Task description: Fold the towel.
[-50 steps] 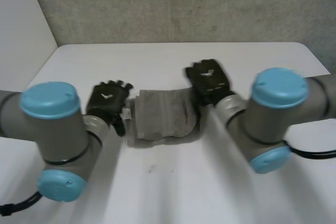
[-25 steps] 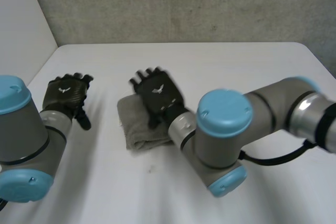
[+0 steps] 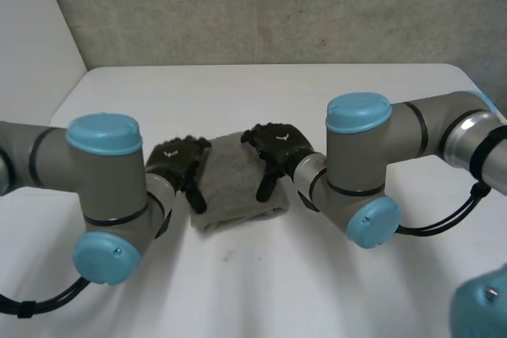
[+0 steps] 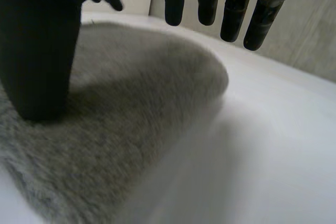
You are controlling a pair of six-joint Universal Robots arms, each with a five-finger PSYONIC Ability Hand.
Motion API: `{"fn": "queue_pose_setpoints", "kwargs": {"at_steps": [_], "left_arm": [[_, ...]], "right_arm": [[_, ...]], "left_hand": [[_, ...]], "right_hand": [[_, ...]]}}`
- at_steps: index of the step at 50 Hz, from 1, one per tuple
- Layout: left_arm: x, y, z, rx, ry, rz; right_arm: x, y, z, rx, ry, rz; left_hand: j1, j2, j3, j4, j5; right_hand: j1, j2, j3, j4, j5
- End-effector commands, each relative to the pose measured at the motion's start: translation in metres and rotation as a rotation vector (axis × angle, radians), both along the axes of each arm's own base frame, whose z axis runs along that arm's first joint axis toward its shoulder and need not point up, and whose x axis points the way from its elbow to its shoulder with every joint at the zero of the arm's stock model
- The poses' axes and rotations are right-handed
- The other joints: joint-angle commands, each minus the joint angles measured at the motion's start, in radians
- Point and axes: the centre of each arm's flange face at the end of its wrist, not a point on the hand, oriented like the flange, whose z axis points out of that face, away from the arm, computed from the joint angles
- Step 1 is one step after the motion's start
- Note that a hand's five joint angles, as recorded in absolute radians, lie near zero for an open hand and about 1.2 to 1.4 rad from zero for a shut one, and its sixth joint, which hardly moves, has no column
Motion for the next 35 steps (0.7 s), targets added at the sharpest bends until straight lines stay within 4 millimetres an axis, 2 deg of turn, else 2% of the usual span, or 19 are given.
{"fn": "queue_pose_setpoints", "kwargs": {"at_steps": [1,3,6,8,9,11,12,14,15,16,17,19,20,22,23,25,27,31,35], "left_arm": [[0.002,0.002,-0.01,0.037,-0.036,-0.003],[0.003,0.002,-0.008,0.032,-0.035,-0.002],[0.004,0.003,0.005,0.011,-0.025,-0.006],[0.005,0.003,0.028,-0.029,-0.006,-0.006],[0.005,0.003,0.028,-0.03,-0.006,-0.006],[0.007,0.002,0.061,-0.1,0.027,-0.001],[0.007,0.002,0.061,-0.1,0.027,-0.001],[0.009,0.002,0.102,-0.193,0.079,0.007],[0.009,0.002,0.102,-0.194,0.08,0.007],[0.011,0.003,0.123,-0.241,0.103,0.01],[0.011,0.003,0.123,-0.241,0.104,0.01],[0.019,0.002,0.161,-0.328,0.144,0.036],[0.019,0.002,0.161,-0.329,0.145,0.037],[0.035,0.001,0.198,-0.411,0.172,0.077],[0.035,0.001,0.199,-0.411,0.172,0.077],[0.055,0.005,0.23,-0.462,0.183,0.121],[0.062,0.008,0.237,-0.457,0.176,0.136],[0.07,0.016,0.238,-0.408,0.162,0.146],[0.073,0.023,0.24,-0.396,0.154,0.146]], "right_arm": [[-0.008,-0.013,-0.016,0.002,0.059,-0.017],[-0.01,-0.014,-0.013,-0.015,0.075,-0.016],[-0.011,-0.014,0.002,-0.077,0.095,-0.01],[-0.016,-0.017,0.033,-0.159,0.094,-0.057],[-0.016,-0.017,0.034,-0.159,0.094,-0.057],[-0.032,-0.024,0.07,-0.248,0.089,-0.174],[-0.032,-0.024,0.07,-0.249,0.089,-0.175],[-0.047,-0.028,0.113,-0.357,0.043,-0.281],[-0.047,-0.028,0.113,-0.358,0.043,-0.282],[-0.054,-0.027,0.133,-0.411,0.013,-0.313],[-0.054,-0.027,0.133,-0.411,0.012,-0.314],[-0.069,-0.022,0.167,-0.497,-0.038,-0.35],[-0.069,-0.022,0.167,-0.497,-0.038,-0.35],[-0.087,-0.015,0.195,-0.56,-0.059,-0.385],[-0.087,-0.015,0.195,-0.56,-0.059,-0.385],[-0.102,-0.007,0.212,-0.594,-0.045,-0.401],[-0.105,-0.002,0.214,-0.594,-0.024,-0.384],[-0.112,0.013,0.213,-0.536,0.038,-0.311],[-0.117,0.016,0.208,-0.48,0.058,-0.289]], "left_hand": [[-0.001,0.01,0.007,0.007,-0.029],[-0.001,0.01,0.007,0.007,-0.029],[-0.001,0.01,0.007,0.007,-0.029],[-0.001,0.01,0.007,0.007,-0.029],[-0.001,0.01,0.007,0.007,-0.029],[-0.001,0.01,0.007,0.007,-0.029],[-0.001,0.01,0.007,0.007,-0.029],[-0.001,0.01,0.007,0.007,-0.029],[-0.001,0.01,0.007,0.007,-0.029],[-0.001,0.01,0.007,0.007,-0.029],[-0.001,0.01,0.007,0.007,-0.029],[0.0,0.011,0.008,0.008,-0.028],[0.0,0.011,0.008,0.008,-0.028],[0.006,0.017,0.014,0.014,-0.022],[0.006,0.017,0.014,0.014,-0.022],[0.012,0.023,0.02,0.02,-0.016],[0.009,0.02,0.017,0.017,-0.019],[0.0,0.011,0.008,0.008,-0.028],[-0.001,0.01,0.007,0.007,-0.029]], "right_hand": [[-0.031,-0.047,-0.037,-0.055,-0.05],[-0.031,-0.047,-0.037,-0.055,-0.05],[-0.031,-0.047,-0.037,-0.055,-0.05],[-0.031,-0.047,-0.037,-0.055,-0.05],[-0.031,-0.047,-0.037,-0.055,-0.05],[-0.031,-0.047,-0.037,-0.055,-0.05],[-0.031,-0.047,-0.037,-0.055,-0.05],[-0.031,-0.047,-0.037,-0.055,-0.05],[-0.031,-0.047,-0.037,-0.055,-0.05],[-0.031,-0.047,-0.037,-0.055,-0.05],[-0.031,-0.047,-0.037,-0.055,-0.05],[-0.031,-0.047,-0.037,-0.055,-0.05],[-0.031,-0.047,-0.037,-0.055,-0.05],[-0.031,-0.047,-0.037,-0.055,-0.05],[-0.031,-0.047,-0.037,-0.055,-0.05],[-0.031,-0.047,-0.037,-0.055,-0.05],[-0.031,-0.047,-0.037,-0.055,-0.05],[-0.031,-0.047,-0.037,-0.055,-0.05],[-0.031,-0.047,-0.037,-0.055,-0.05]]}}
